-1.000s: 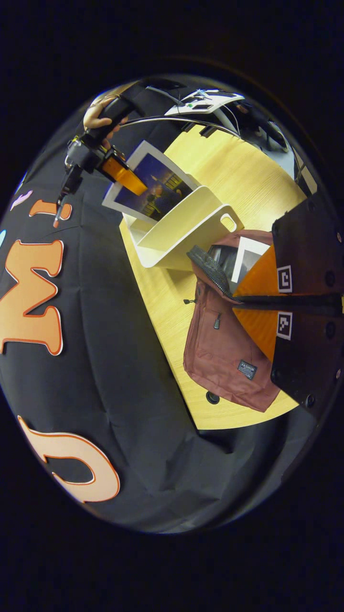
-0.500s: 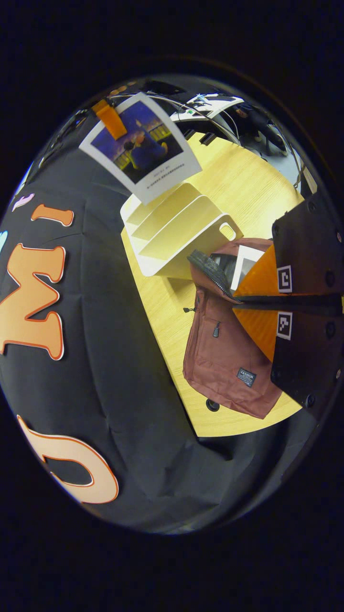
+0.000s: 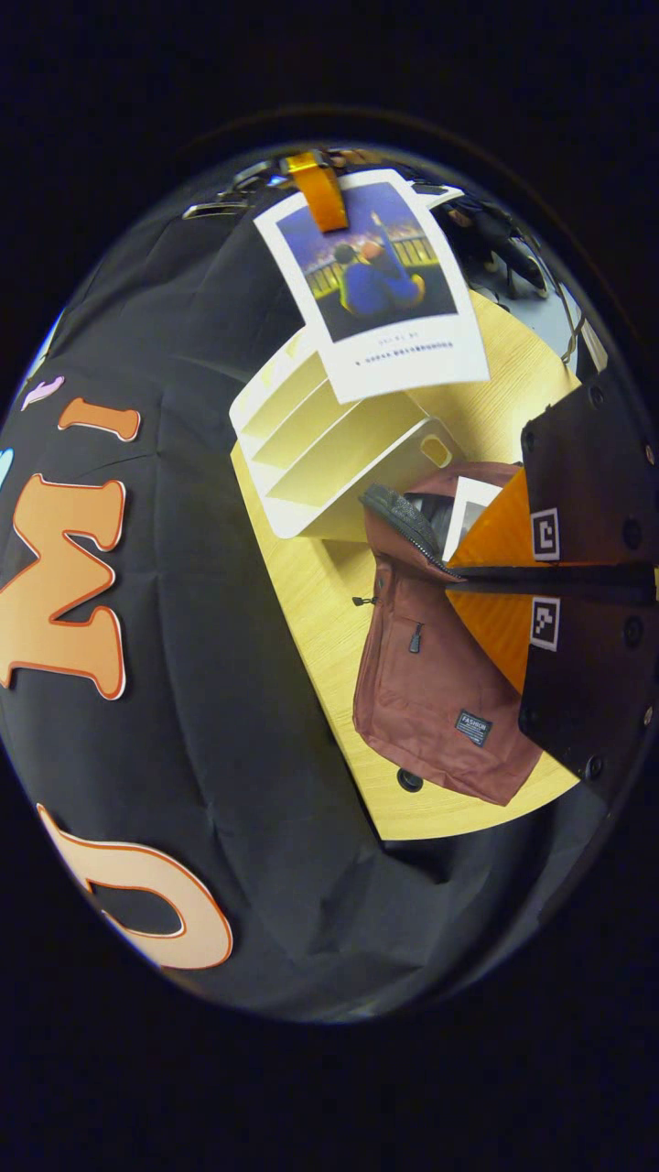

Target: Open the schoolbag, grab two books from the bookshelf and put them into the schoolbag.

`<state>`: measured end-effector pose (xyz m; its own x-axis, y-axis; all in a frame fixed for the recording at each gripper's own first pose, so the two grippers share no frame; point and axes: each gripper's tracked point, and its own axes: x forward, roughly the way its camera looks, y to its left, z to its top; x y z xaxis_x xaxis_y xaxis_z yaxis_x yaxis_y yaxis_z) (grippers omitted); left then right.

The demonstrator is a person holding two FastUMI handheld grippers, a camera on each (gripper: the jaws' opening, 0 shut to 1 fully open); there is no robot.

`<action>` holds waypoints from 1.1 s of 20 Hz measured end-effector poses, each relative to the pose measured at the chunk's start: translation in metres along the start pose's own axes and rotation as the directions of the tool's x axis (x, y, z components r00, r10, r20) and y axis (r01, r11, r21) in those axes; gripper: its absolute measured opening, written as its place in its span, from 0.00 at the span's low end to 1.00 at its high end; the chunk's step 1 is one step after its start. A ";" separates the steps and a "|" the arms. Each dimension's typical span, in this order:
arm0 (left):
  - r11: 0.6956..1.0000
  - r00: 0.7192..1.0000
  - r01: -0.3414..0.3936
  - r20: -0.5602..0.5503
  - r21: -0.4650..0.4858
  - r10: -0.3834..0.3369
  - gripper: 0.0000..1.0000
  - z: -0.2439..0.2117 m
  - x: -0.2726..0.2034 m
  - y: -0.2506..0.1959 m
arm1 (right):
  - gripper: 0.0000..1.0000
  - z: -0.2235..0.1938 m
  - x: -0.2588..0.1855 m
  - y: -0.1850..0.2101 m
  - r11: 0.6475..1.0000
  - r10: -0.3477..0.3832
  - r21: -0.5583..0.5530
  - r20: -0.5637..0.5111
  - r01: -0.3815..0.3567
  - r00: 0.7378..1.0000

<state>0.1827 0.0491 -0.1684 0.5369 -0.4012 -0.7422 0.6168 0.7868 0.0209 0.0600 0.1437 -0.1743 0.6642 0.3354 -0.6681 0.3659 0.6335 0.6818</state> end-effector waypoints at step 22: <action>0.996 1.000 -0.005 0.014 0.090 0.004 0.01 0.010 -0.027 -0.033 | 0.36 -0.109 0.226 0.065 0.972 0.143 0.174 0.084 -0.156 0.986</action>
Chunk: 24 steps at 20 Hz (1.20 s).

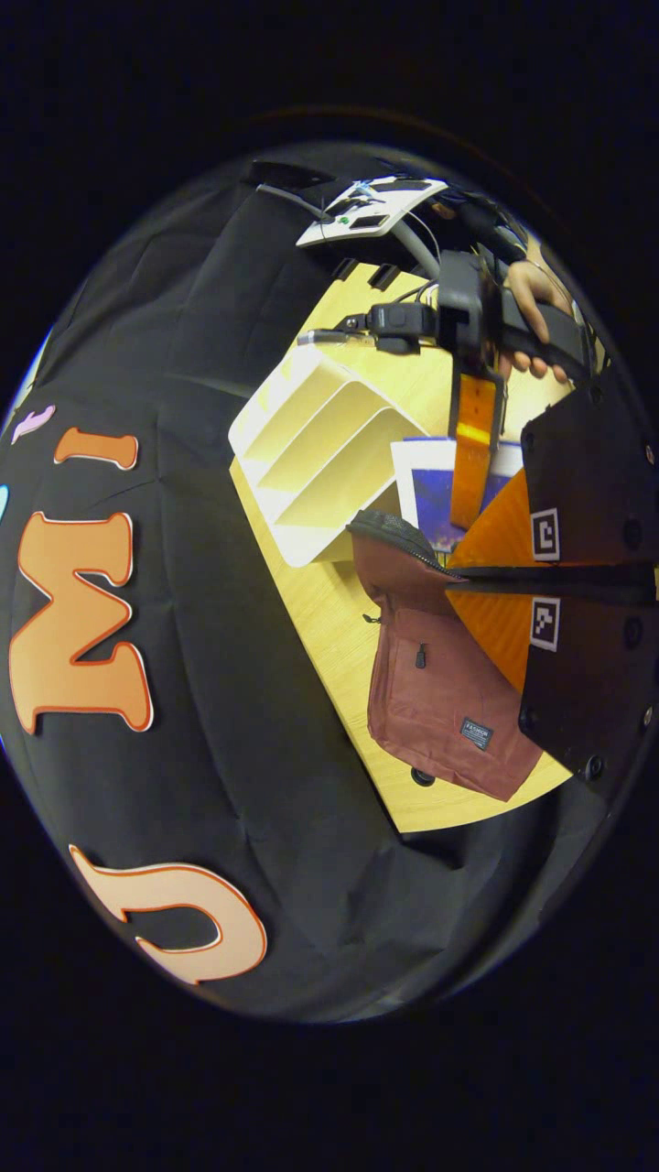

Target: Open the schoolbag, grab two books from the bookshelf and put them into the schoolbag.

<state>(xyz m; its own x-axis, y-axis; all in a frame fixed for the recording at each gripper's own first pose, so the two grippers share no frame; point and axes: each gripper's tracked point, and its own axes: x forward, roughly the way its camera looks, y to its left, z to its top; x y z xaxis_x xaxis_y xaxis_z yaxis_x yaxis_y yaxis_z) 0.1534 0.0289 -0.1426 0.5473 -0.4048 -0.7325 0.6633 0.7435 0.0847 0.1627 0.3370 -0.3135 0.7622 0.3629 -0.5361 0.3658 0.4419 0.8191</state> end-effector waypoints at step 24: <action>0.989 0.998 -0.022 0.050 -0.145 0.029 0.02 -0.033 -0.009 0.000 | 0.98 0.049 -0.080 -0.071 0.934 -0.305 -0.203 -0.028 0.293 0.952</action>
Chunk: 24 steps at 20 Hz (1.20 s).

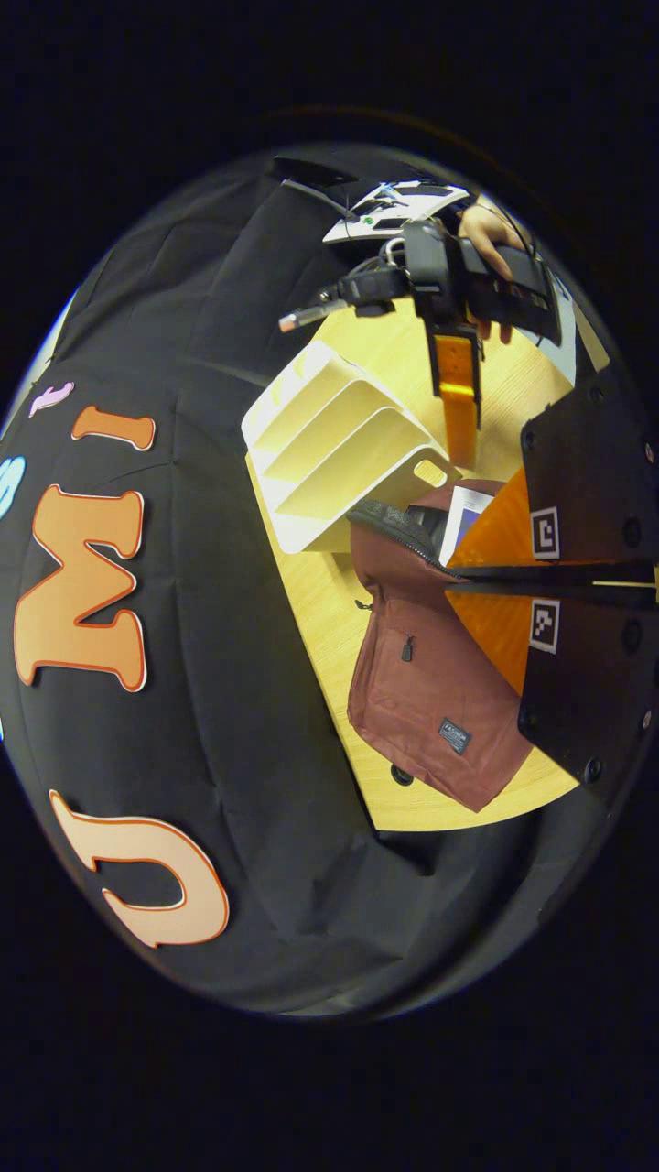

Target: Open the schoolbag, grab two books from the bookshelf and put them into the schoolbag.

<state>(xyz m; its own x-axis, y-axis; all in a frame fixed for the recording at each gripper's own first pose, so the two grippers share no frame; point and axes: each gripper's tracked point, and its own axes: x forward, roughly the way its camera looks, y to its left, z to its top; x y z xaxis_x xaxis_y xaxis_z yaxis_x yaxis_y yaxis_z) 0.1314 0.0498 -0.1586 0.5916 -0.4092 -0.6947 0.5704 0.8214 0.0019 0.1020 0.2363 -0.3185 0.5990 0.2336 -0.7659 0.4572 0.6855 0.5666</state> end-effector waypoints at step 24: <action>0.895 0.764 -0.291 0.481 -0.339 0.431 0.96 0.083 -0.085 -0.054 | 0.97 0.240 -0.196 0.013 0.770 0.215 -0.570 0.653 0.286 0.726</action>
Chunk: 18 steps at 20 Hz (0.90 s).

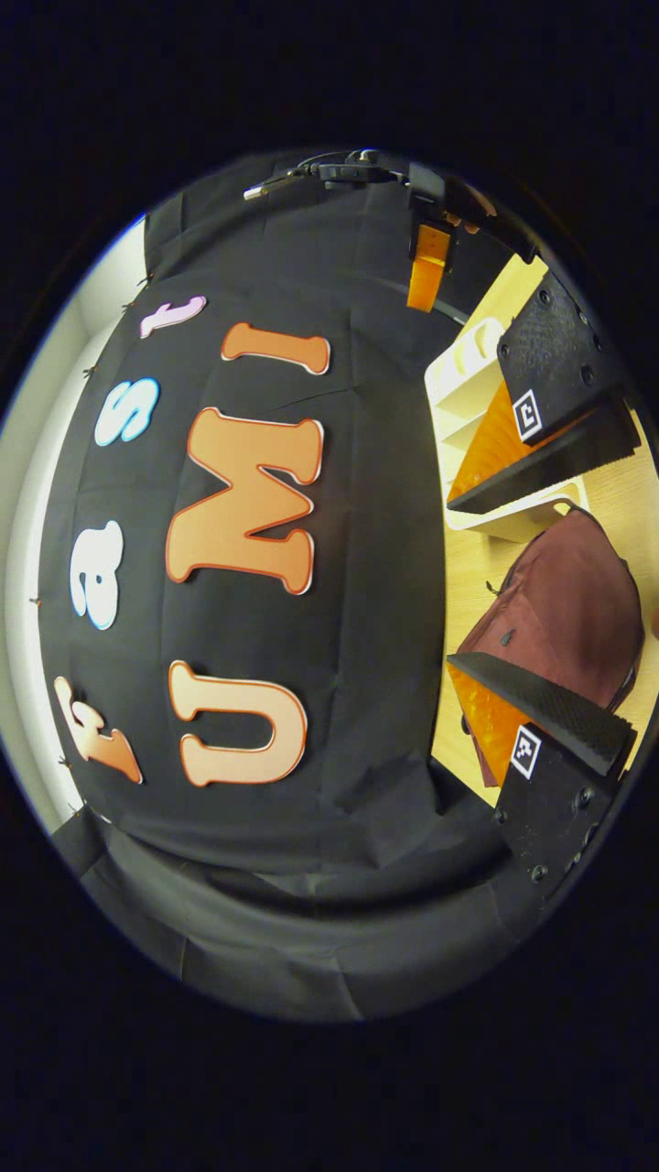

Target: Open the schoolbag, grab two books from the bookshelf and put them into the schoolbag.

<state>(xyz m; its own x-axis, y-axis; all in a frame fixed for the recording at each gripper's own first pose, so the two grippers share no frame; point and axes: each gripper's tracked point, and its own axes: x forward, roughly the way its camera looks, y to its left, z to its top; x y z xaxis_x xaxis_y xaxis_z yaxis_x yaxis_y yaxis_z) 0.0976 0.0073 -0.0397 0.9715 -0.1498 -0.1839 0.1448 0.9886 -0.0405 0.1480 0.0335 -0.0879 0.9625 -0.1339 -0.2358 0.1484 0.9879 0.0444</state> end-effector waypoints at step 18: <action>0.999 0.996 -0.020 0.093 0.039 0.016 0.96 0.012 0.007 0.002 | 0.96 0.016 -0.025 -0.008 0.999 -0.010 -0.046 0.088 0.014 0.996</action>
<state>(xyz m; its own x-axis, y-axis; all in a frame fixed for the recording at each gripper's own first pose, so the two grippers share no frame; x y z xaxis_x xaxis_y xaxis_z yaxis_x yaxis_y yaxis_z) 0.1072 0.0083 -0.0292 0.9870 -0.1317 -0.0924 0.1325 0.9912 0.0019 0.1269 0.0276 -0.0667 0.9773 -0.1497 -0.1501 0.1509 0.9885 -0.0035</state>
